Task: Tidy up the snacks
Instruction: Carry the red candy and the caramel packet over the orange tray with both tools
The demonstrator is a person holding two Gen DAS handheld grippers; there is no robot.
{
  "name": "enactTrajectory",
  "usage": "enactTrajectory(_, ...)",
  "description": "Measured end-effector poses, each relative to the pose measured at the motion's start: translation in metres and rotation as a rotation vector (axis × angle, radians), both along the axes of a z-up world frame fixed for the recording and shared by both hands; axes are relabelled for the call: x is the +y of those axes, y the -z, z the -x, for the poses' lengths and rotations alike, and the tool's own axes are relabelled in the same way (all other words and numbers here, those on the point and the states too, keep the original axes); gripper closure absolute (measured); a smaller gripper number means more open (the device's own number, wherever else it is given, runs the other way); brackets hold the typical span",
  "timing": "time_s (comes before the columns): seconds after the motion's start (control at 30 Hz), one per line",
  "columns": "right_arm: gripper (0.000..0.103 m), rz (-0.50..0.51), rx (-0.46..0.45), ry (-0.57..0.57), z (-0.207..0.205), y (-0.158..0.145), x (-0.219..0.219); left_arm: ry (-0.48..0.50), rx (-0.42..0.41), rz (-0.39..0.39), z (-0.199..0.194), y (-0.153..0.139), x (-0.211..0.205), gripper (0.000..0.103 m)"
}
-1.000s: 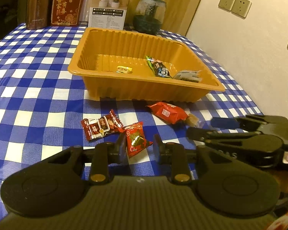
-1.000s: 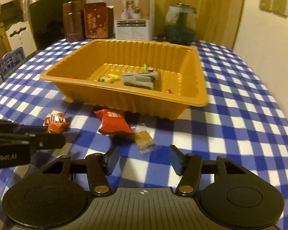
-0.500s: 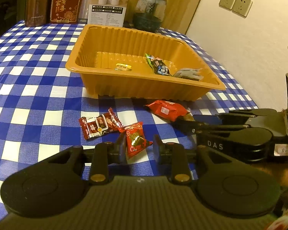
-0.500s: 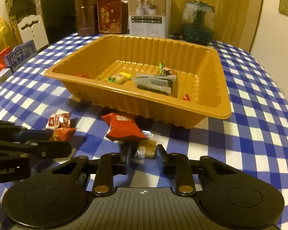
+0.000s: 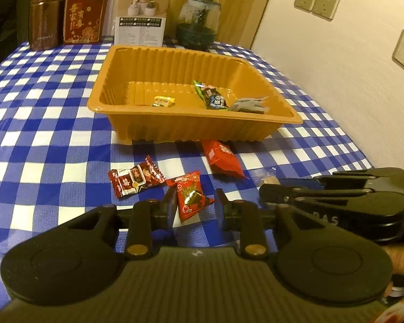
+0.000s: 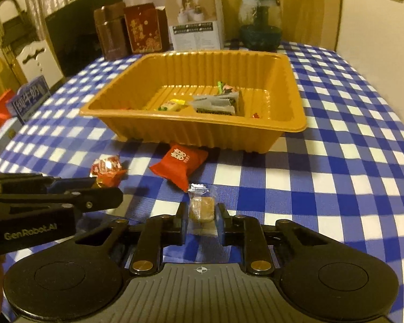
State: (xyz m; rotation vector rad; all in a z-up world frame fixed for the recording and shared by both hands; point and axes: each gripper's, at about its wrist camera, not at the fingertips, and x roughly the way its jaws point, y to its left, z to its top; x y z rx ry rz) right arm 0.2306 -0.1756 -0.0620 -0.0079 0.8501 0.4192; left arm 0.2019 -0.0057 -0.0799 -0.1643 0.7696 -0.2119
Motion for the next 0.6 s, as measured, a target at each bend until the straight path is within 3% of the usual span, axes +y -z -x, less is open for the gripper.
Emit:
enactTrajectory(0.3, 0.081, -0.096, -0.080, 0.077, 0.020, -0.031, -0.018, 0.022, -0.030, -0.010, 0.005, -0.016, -0.003, 0.077)
enactTrajectory(0.6, 0.081, -0.146, -0.140, 0.104, 0.012, -0.048, -0.023, 0.056, -0.078, -0.024, -0.002, -0.041, -0.012, 0.077)
